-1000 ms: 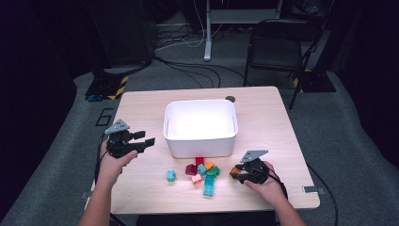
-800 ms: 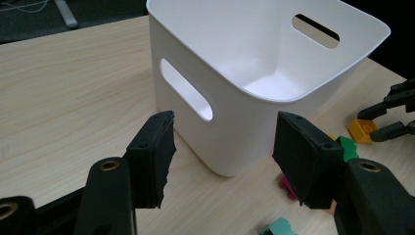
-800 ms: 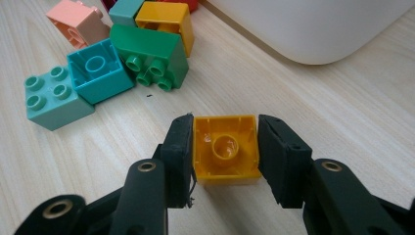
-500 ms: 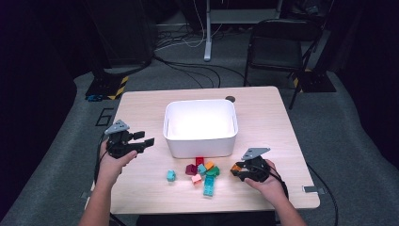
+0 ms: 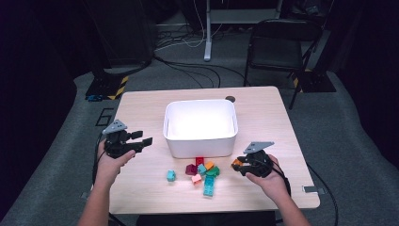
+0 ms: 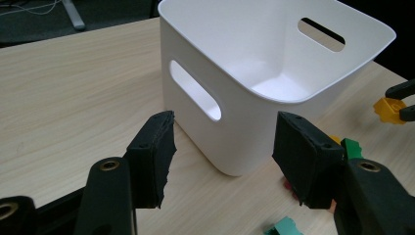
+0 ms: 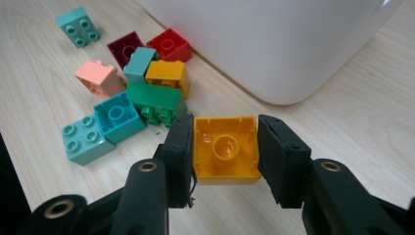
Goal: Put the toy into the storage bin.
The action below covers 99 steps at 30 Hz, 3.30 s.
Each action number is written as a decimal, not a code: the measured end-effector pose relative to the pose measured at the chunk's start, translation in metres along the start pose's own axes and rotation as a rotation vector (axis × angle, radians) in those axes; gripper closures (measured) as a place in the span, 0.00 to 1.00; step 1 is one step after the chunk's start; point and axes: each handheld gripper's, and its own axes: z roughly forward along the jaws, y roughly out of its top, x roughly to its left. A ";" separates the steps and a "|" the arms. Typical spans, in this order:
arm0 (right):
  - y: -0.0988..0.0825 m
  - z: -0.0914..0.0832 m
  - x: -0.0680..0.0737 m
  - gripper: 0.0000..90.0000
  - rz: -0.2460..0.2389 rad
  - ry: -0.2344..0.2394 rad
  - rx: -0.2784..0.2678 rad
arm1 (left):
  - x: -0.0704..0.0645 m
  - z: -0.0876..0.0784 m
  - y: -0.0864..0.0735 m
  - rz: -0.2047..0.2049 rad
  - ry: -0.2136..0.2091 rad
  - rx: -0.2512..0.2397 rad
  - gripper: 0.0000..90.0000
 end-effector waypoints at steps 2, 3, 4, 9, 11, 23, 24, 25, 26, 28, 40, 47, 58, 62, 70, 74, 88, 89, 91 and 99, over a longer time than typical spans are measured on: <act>0.005 -0.004 0.001 0.65 -0.008 -0.005 0.002 | 0.000 -0.001 0.000 -0.008 0.000 -0.003 0.45; 0.008 -0.007 0.001 0.65 -0.011 -0.008 0.003 | 0.000 -0.001 0.000 -0.007 0.000 -0.003 0.45; 0.011 -0.009 0.001 0.65 -0.014 -0.009 0.006 | 0.000 -0.001 0.000 -0.007 0.001 -0.004 0.45; 0.026 -0.023 0.003 0.65 -0.025 -0.016 0.012 | 0.000 0.000 -0.001 -0.007 0.000 -0.002 0.45; 0.031 -0.028 0.003 0.65 -0.026 -0.014 0.011 | 0.001 -0.001 -0.001 -0.012 0.003 -0.002 0.45; 0.062 -0.051 -0.002 0.65 -0.025 -0.011 0.005 | 0.003 -0.001 -0.001 -0.014 0.002 -0.003 0.45; 0.063 -0.051 -0.003 0.65 -0.025 -0.011 0.004 | 0.003 -0.001 -0.001 -0.015 0.001 -0.005 0.46; 0.065 -0.053 -0.003 0.65 -0.021 -0.012 0.006 | 0.003 -0.002 -0.001 -0.015 0.000 -0.004 0.46; 0.068 -0.054 -0.004 0.65 -0.023 -0.012 0.005 | 0.003 -0.002 -0.001 -0.013 -0.001 -0.005 0.46; 0.072 -0.057 -0.005 0.65 -0.020 -0.011 0.006 | 0.004 -0.003 -0.001 -0.018 0.002 -0.008 0.46; 0.102 -0.071 -0.013 0.65 -0.022 -0.011 -0.017 | 0.005 -0.003 -0.002 -0.023 0.006 -0.009 0.46; 0.118 -0.071 -0.015 0.65 -0.013 0.005 -0.029 | 0.006 -0.002 -0.002 -0.022 0.006 -0.003 0.46; 0.140 -0.047 -0.014 0.65 -0.026 0.020 -0.036 | 0.007 -0.002 -0.003 -0.024 0.004 0.000 0.46; 0.144 -0.031 -0.016 0.65 -0.021 0.024 -0.030 | 0.008 -0.002 -0.004 -0.029 0.005 -0.003 0.46; 0.147 -0.009 -0.022 0.65 -0.013 0.019 -0.033 | 0.010 0.000 -0.006 -0.034 0.005 0.006 0.46; 0.148 0.000 -0.025 0.65 0.002 0.012 -0.034 | 0.010 0.001 -0.006 -0.033 0.003 0.008 0.46; 0.162 0.028 -0.031 0.65 0.021 0.009 -0.042 | 0.011 0.005 -0.009 -0.038 -0.001 0.019 0.46; 0.164 0.030 -0.031 0.65 0.020 0.009 -0.044 | 0.011 0.005 -0.009 -0.037 -0.001 0.022 0.46; 0.167 0.034 -0.030 0.65 0.019 0.012 -0.039 | 0.011 0.006 -0.009 -0.035 -0.004 0.028 0.46; 0.182 0.046 -0.026 0.65 -0.005 0.017 -0.031 | 0.013 0.007 -0.010 -0.038 -0.005 0.032 0.46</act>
